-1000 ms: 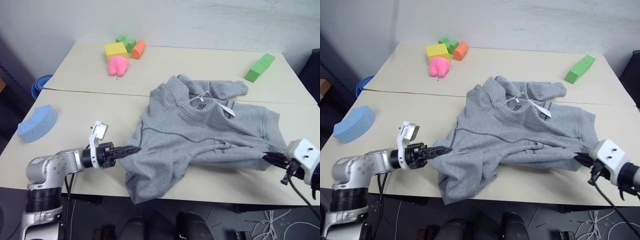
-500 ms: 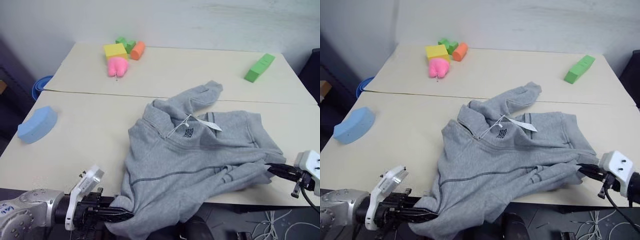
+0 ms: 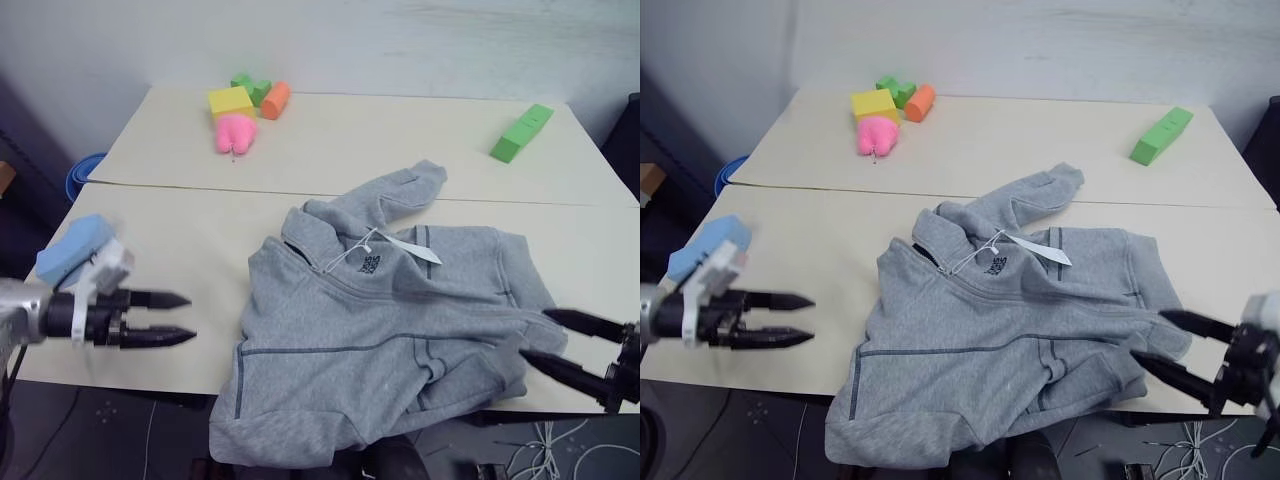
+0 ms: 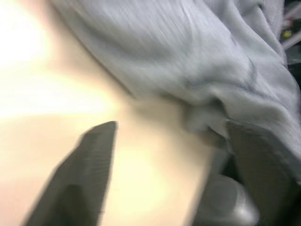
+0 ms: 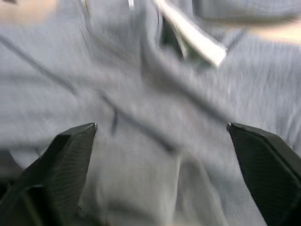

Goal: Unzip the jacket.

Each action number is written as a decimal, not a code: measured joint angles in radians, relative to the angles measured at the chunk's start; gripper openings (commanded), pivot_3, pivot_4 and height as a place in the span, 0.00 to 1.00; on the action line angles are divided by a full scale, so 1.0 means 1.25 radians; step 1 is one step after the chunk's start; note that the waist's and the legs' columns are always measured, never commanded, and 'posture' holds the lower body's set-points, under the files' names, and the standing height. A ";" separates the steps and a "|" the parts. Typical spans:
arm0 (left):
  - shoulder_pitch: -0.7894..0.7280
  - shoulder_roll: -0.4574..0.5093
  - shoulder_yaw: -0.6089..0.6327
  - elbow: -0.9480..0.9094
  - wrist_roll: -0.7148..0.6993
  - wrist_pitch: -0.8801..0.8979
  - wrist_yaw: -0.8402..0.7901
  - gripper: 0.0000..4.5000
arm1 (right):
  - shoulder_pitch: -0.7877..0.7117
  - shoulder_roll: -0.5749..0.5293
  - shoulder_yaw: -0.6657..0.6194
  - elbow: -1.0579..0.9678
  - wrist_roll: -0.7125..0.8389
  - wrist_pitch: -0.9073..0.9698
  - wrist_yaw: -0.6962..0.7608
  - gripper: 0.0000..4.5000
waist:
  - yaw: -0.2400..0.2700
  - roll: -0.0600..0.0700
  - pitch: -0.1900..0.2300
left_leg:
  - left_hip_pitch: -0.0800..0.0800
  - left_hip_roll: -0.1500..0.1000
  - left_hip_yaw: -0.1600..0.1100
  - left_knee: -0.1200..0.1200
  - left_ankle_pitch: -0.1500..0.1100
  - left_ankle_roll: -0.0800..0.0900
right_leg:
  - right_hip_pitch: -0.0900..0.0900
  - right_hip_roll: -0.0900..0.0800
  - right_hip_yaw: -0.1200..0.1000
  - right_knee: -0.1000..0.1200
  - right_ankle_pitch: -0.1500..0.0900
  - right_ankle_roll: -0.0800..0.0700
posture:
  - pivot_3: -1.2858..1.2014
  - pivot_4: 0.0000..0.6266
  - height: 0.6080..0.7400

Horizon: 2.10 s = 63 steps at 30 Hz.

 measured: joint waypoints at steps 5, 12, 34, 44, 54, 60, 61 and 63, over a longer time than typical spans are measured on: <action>-0.225 -0.135 -0.083 0.060 0.043 -0.118 -0.015 0.99 | -0.226 -0.035 0.111 -0.035 -0.011 -0.018 -0.072 1.00 | 0.001 0.000 0.000 | -0.001 -0.001 0.001 0.001 0.000 0.000 | 0.000 0.005 -0.001 0.003 0.001 0.001 | 0.52 0.24 1.00; -0.426 -0.383 -0.265 0.168 0.156 -0.284 -0.044 0.99 | -0.603 0.024 0.617 0.019 -0.380 -0.205 -0.107 1.00 | 0.000 -0.002 0.000 | -0.013 -0.004 0.004 0.006 0.001 0.001 | -0.013 0.011 -0.003 0.004 0.002 0.004 | 0.52 0.24 1.00; -0.509 -0.561 -0.341 0.585 0.425 -0.639 0.057 1.00 | -0.930 0.299 0.977 0.402 -0.915 -0.295 -0.229 0.80 | -0.019 -0.002 0.000 | -0.022 0.000 0.000 0.016 0.001 0.001 | -0.017 0.010 -0.008 0.010 0.002 0.004 | 0.52 0.24 1.00; -0.478 -0.589 -0.329 0.583 0.435 -0.646 0.107 1.00 | -0.921 0.317 0.952 0.405 -0.957 -0.378 -0.266 0.05 | -0.018 -0.002 0.000 | -0.022 0.000 -0.001 0.017 0.001 0.002 | -0.016 0.009 -0.008 0.010 0.002 0.004 | 0.52 0.24 1.00; -0.463 -0.597 -0.324 0.579 0.436 -0.643 0.122 1.00 | -0.753 0.344 0.789 0.165 -0.750 -0.226 -0.231 0.00 | -0.015 -0.003 0.000 | -0.021 0.000 -0.002 0.017 0.001 0.002 | -0.014 0.009 -0.009 0.010 0.002 0.004 | 0.52 0.24 1.00; -0.458 -0.610 -0.327 0.567 0.436 -0.636 0.126 1.00 | -0.700 0.212 0.781 0.172 -0.880 -0.368 -0.295 0.00 | -0.008 -0.003 0.000 | -0.021 -0.001 -0.001 0.017 0.001 0.002 | -0.015 0.009 -0.008 0.010 0.002 0.004 | 0.52 0.24 1.00; -0.454 -0.612 -0.328 0.560 0.436 -0.635 0.128 1.00 | -0.686 0.181 0.778 0.173 -0.909 -0.412 -0.312 0.00 | -0.006 -0.003 0.000 | -0.021 -0.001 -0.001 0.017 0.001 0.002 | -0.015 0.009 -0.008 0.010 0.002 0.004 | 0.52 0.24 1.00; -0.451 -0.616 -0.333 0.551 0.436 -0.633 0.129 1.00 | -0.658 0.150 0.760 0.173 -0.945 -0.475 -0.336 0.00 | -0.001 -0.003 0.000 | -0.021 -0.001 -0.001 0.017 0.001 0.002 | -0.014 0.009 -0.008 0.009 0.003 0.005 | 0.52 0.24 1.00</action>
